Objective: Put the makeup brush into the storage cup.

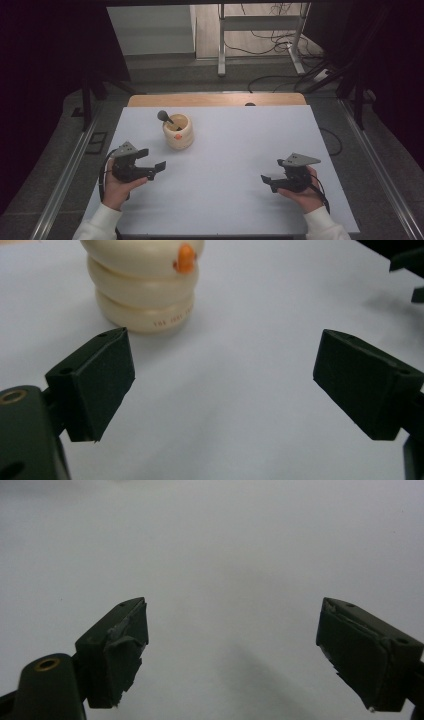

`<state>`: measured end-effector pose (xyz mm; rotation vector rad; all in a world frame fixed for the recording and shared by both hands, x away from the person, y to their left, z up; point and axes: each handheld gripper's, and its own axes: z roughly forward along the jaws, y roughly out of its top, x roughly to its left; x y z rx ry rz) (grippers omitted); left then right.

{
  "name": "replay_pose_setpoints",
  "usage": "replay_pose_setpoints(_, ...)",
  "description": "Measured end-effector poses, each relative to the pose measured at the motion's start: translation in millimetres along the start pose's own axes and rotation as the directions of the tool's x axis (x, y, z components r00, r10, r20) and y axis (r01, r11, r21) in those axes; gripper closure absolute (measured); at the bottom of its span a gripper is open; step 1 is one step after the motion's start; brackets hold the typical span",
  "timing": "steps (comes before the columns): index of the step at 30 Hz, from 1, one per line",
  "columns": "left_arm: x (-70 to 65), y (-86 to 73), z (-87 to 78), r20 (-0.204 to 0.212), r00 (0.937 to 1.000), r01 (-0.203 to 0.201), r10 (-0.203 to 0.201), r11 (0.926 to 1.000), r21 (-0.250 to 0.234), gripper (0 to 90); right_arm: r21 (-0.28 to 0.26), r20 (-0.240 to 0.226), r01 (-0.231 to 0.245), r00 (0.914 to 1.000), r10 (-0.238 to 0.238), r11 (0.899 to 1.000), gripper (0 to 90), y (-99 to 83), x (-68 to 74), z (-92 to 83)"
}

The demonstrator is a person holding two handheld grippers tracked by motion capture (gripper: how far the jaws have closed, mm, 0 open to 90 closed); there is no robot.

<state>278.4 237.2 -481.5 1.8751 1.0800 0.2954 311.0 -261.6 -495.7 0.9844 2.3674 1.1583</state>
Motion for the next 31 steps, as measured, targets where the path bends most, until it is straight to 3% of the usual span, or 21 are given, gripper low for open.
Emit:
replay_pose_setpoints(6, -4.8, -18.7, 0.7, 0.026, 0.9996, -0.010, 0.009, 0.9985, 0.053, 10.2, -0.006, -0.003, 0.001, 1.0000, -0.001, 1.000, 13.3, -0.2, -0.7, -0.9)
replay_pose_setpoints(14, -8.0, -33.9, -1.6, 0.012, 0.9994, -0.032, 0.031, 0.9958, 0.086, 10.9, 0.002, -0.003, 0.009, 1.0000, -0.009, 1.000, 13.3, -1.7, -2.3, -0.2)
replay_pose_setpoints(31, -5.7, -35.4, 4.0, 0.005, 0.9997, -0.023, 0.023, 0.9957, 0.090, 12.5, 0.002, 0.000, 0.010, 0.9999, -0.010, 1.000, 13.3, -2.0, -2.8, -0.5)
